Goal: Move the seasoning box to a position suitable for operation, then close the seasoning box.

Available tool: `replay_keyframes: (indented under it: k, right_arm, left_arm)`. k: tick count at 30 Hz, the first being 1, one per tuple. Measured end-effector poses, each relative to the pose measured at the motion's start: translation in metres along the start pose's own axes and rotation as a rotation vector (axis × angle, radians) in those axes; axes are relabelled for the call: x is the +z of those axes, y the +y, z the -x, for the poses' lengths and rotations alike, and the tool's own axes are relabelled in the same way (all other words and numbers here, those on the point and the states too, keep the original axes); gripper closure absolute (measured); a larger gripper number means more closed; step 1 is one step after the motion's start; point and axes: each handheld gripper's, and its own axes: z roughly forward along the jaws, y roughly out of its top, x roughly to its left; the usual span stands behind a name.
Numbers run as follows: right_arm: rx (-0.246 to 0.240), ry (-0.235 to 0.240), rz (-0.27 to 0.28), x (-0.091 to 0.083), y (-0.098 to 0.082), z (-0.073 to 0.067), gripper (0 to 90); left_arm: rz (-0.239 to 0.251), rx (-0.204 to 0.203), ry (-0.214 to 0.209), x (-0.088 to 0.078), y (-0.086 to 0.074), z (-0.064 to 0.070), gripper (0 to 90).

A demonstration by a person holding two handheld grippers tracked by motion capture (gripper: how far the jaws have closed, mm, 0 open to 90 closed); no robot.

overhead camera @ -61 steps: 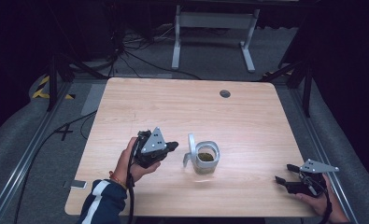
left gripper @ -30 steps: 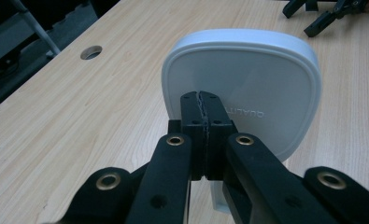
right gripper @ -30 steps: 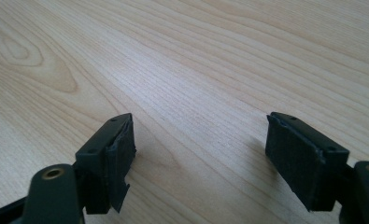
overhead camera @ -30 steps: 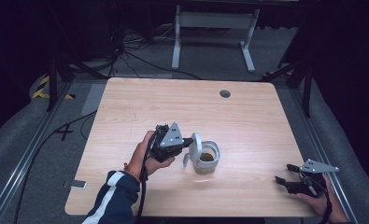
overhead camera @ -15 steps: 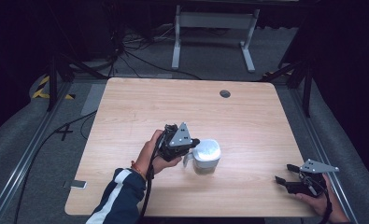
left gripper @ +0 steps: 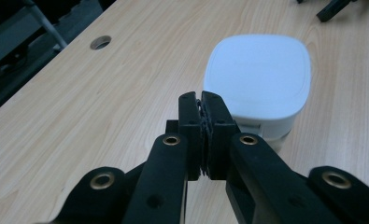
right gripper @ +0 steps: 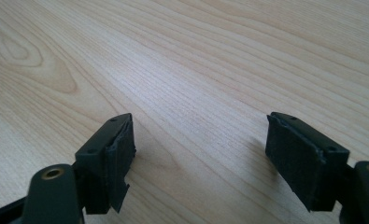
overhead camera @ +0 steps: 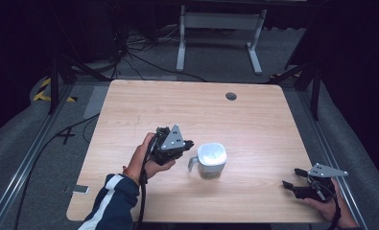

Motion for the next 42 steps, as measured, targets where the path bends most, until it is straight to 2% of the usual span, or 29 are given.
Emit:
replay_keyframes:
  k: [9, 11, 15, 16, 18, 21, 22, 25, 26, 27, 29, 30, 31, 33, 39, 42]
  right_arm:
    - [0.002, -0.001, 0.0, 0.0, 0.0, 0.0, 23.9]
    - [0.002, -0.001, 0.0, 0.0, 0.0, 0.0, 23.9]
    - [0.003, -0.003, 0.0, 0.0, 0.0, 0.0, 23.9]
    - [0.003, -0.004, 0.0, 0.0, 0.0, 0.0, 23.9]
    - [0.003, -0.005, 0.0, 0.0, 0.0, 0.0, 23.9]
    - [0.004, -0.005, 0.0, 0.0, 0.0, 0.0, 23.9]
    - [0.004, -0.005, 0.0, 0.0, 0.0, 0.0, 23.9]
    - [0.004, -0.005, 0.0, 0.0, 0.0, -0.001, 23.9]
    - [0.004, -0.005, 0.0, 0.0, 0.0, 0.0, 23.9]
    - [0.004, -0.005, 0.0, 0.0, 0.0, 0.0, 23.9]
    - [0.005, -0.006, 0.0, 0.0, 0.0, -0.001, 23.9]
    - [0.004, -0.007, 0.0, 0.0, 0.0, -0.001, 23.9]
    - [0.004, -0.007, 0.0, 0.0, 0.0, -0.001, 23.9]
    - [0.005, -0.007, 0.0, 0.0, 0.0, -0.001, 23.9]
    - [0.005, -0.007, 0.0, 0.0, 0.0, -0.001, 23.9]
    - [0.005, -0.005, 0.0, -0.001, 0.0, -0.001, 23.9]
  left_arm:
    - [-0.058, -0.019, 0.053, -0.021, -0.026, -0.002, 79.4]
    - [-0.089, -0.018, 0.072, -0.029, -0.037, -0.003, 75.7]
    - [-0.114, -0.037, 0.107, -0.037, -0.048, -0.004, 69.4]
    - [-0.121, -0.053, 0.115, -0.04, -0.054, -0.005, 67.7]
    - [-0.152, -0.066, 0.144, -0.043, -0.064, -0.005, 63.6]
    - [-0.203, -0.07, 0.164, -0.047, -0.079, -0.003, 56.8]
    - [-0.203, -0.07, 0.164, -0.047, -0.079, -0.003, 54.9]
    - [-0.241, -0.11, 0.17, -0.047, -0.098, -0.002, 50.6]
    - [-0.241, -0.11, 0.17, -0.047, -0.098, -0.002, 48.9]
    - [-0.261, -0.131, 0.175, -0.047, -0.109, -0.002, 48.9]
    - [-0.291, -0.159, 0.171, -0.047, -0.123, -0.001, 40.5]
    - [-0.291, -0.159, 0.171, -0.047, -0.123, -0.001, 37.3]
    - [-0.295, -0.174, 0.163, -0.047, -0.129, -0.001, 37.3]
    - [-0.318, -0.191, 0.159, -0.045, -0.14, 0.001, 31.1]
    - [-0.327, -0.245, 0.136, -0.042, -0.163, 0.007, 21.6]
    - [-0.27, -0.304, 0.117, -0.044, -0.173, 0.006, 17.5]
